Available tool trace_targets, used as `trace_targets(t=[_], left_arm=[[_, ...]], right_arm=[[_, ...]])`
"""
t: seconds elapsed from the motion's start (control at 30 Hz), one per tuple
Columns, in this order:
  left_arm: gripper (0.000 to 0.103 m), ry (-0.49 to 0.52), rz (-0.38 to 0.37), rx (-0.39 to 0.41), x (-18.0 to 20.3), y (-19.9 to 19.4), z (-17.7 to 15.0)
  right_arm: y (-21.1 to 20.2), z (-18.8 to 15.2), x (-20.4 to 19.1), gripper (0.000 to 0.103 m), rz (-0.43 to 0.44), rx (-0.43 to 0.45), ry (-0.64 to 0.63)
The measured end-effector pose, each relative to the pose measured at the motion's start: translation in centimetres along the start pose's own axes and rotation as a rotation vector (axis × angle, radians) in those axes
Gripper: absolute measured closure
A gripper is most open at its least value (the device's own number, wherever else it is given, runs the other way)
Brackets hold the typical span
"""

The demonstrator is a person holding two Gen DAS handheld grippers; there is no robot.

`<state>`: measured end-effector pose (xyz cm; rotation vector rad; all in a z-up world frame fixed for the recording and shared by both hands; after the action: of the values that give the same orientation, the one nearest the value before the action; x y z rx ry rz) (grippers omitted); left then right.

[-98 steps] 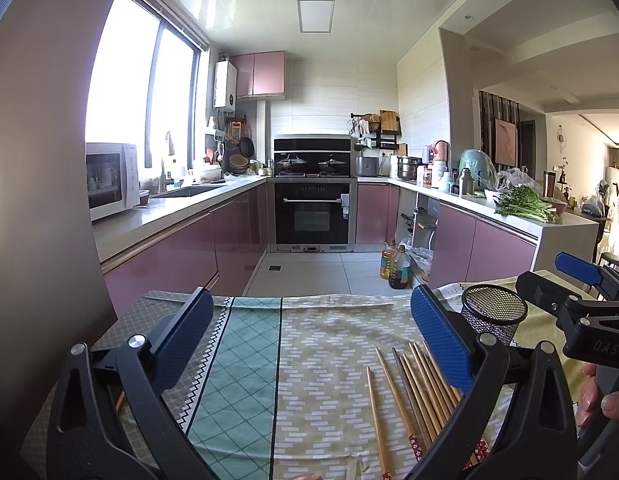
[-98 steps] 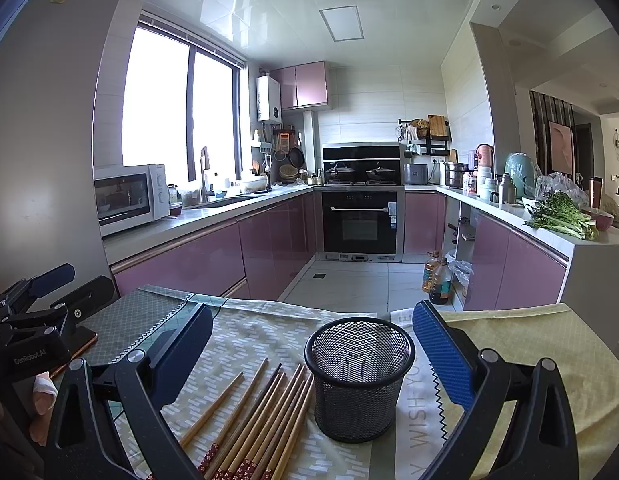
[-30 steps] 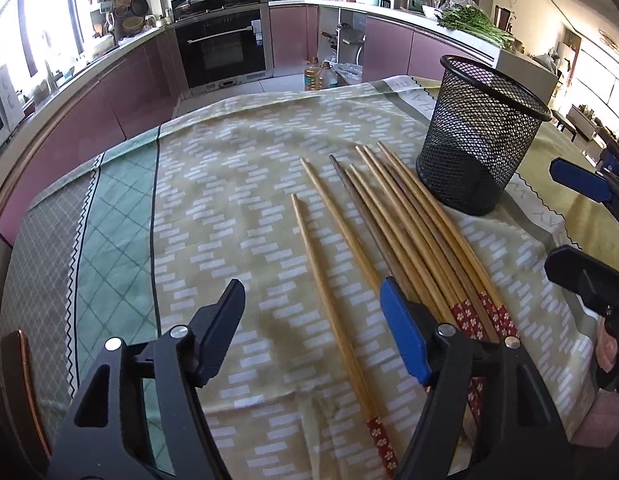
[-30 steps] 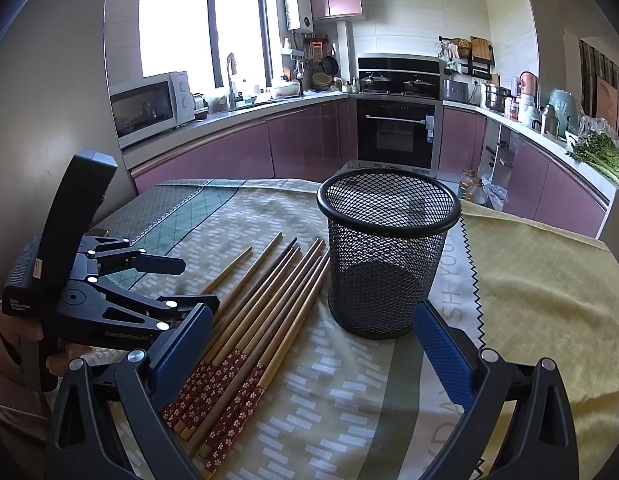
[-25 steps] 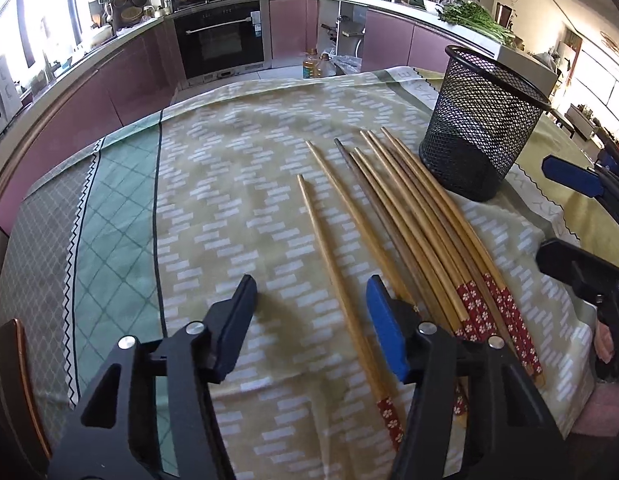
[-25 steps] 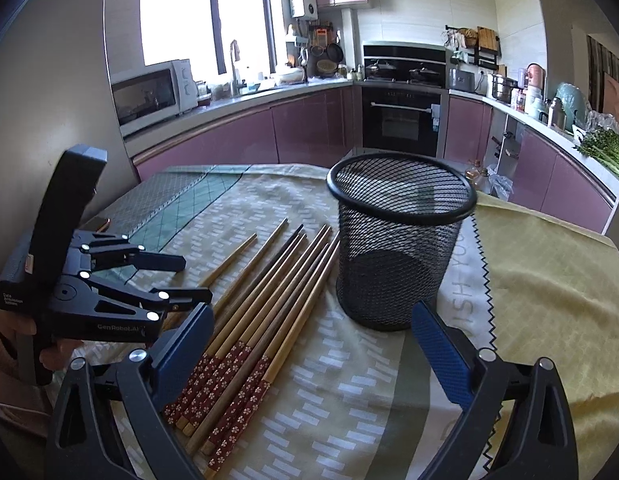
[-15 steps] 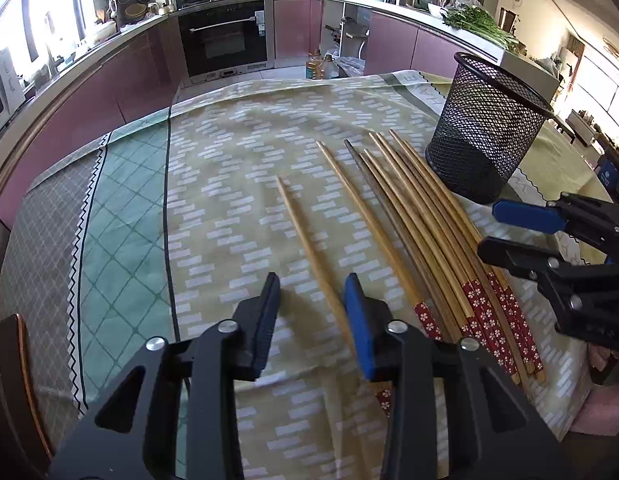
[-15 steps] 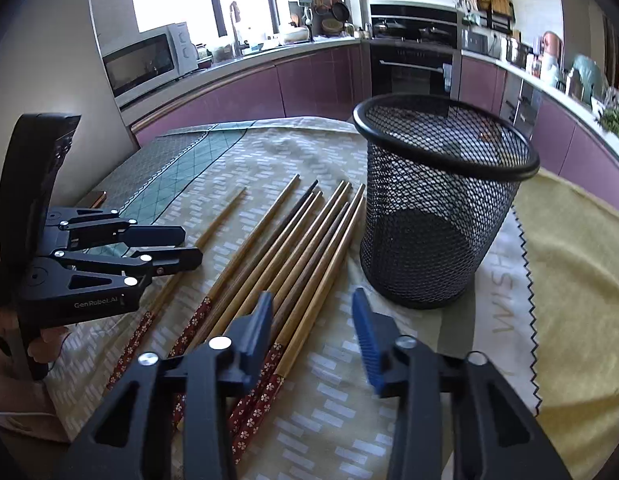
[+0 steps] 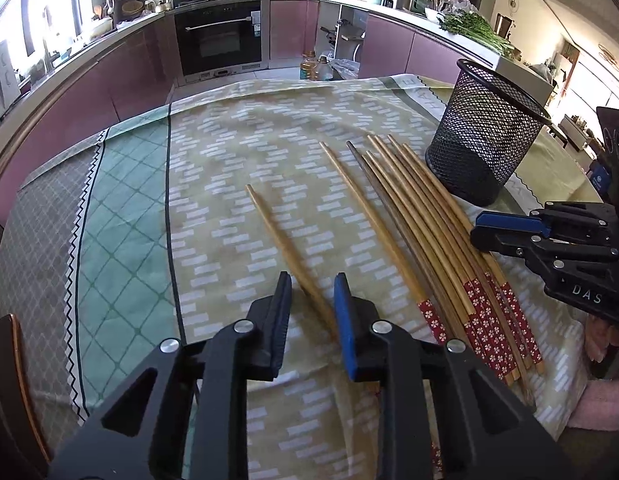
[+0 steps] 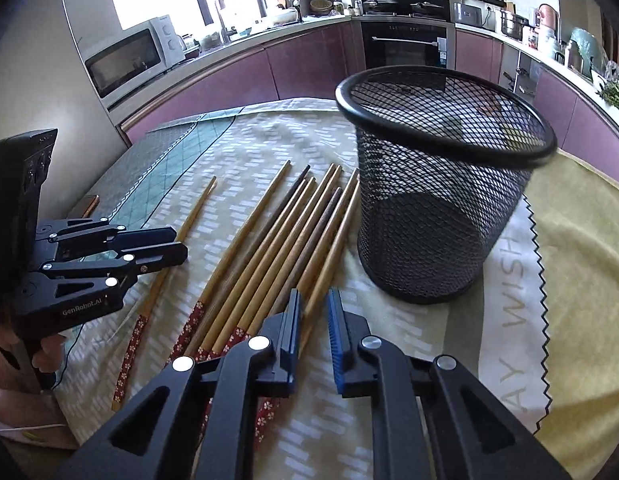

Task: Organize utensils
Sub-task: 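Close the left gripper on one chopstick while the right gripper grasps another chopstick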

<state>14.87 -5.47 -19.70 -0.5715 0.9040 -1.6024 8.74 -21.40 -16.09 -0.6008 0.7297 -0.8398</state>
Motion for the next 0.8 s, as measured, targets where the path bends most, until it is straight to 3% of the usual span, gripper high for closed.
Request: trace_targets(t=[0.13, 0.5, 0.8], left_arm=[[0.076, 0.017, -0.002, 0.010, 0.5, 0.2, 0.2], [0.076, 0.006, -0.016, 0.011, 0.4, 0.2, 0.3], [0.076, 0.018, -0.017, 0.007, 0.3, 0.0, -0.1]], right_arm=[[0.5, 0.7, -0.2, 0.089, 0.005, 0.003, 0.013], [0.0, 0.6, 0.6, 0.085, 0.056, 0.032, 0.095], [0.4, 0.4, 0.7, 0.084, 0.017, 0.010, 0.072]])
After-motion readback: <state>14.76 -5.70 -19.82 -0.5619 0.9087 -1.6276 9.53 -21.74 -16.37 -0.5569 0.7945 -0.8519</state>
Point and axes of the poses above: each gripper's, at about its wrist camera, not at the fingertips, and y roughly the way its jaws point, x to its right, z to its top, the point moved 10 cm from there along y, roughly the way its jaws point, and after that the axes turned 12 degrees about z, right-handed, at the moved point
